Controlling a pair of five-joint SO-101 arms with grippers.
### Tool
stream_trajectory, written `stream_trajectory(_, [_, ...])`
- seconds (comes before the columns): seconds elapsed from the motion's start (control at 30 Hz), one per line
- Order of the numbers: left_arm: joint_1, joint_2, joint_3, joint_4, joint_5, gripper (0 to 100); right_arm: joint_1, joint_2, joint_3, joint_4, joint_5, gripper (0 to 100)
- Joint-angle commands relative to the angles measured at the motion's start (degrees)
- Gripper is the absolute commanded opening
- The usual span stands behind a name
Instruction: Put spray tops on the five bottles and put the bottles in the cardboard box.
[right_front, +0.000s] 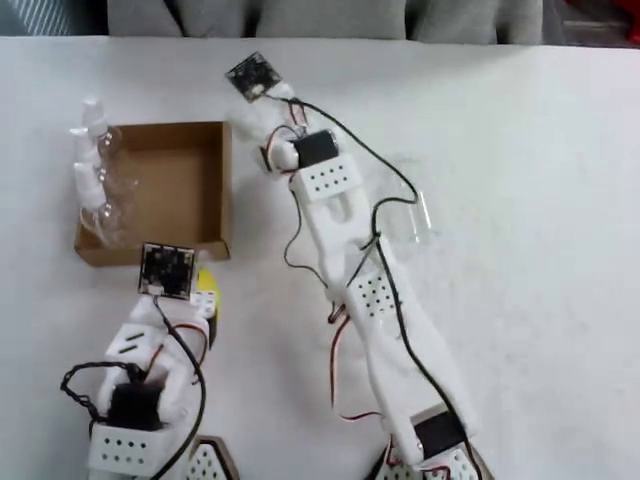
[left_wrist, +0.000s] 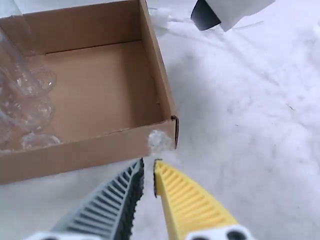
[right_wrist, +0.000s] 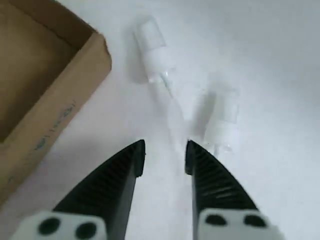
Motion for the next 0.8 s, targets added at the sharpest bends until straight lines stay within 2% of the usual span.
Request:
stream_trajectory(0.0, [-0.3,0.6,0.0,0.4,-0.7,6,-0.3,-0.2,-1.8,-2.9,3.1,15.2])
stream_trajectory(0.13, [-0.4,0.6,0.0,0.4,-4.7,5,-0.3,5.3,-1.8,-10.6,3.7,15.1])
stream_trajectory(0.3, [-0.4,0.6,0.0,0.4,-5.2,5,-0.1,9.8,-1.9,-15.3,3.8,14.4])
stream_trajectory(0.4, [-0.4,0.6,0.0,0.4,-5.3,5,0.0,9.5,-1.9,-15.0,3.8,5.5])
stream_trajectory(0.43, [-0.4,0.6,0.0,0.4,-5.3,5,0.0,9.5,-1.9,-14.2,3.5,1.0])
stream_trajectory(0.63, [-0.4,0.6,0.0,1.5,-5.3,6,0.3,3.8,-2.0,-0.3,2.7,1.8])
stream_trajectory(0.77, [-0.4,0.6,0.0,1.6,-5.4,6,1.7,-0.6,-1.9,10.4,-5.5,1.8])
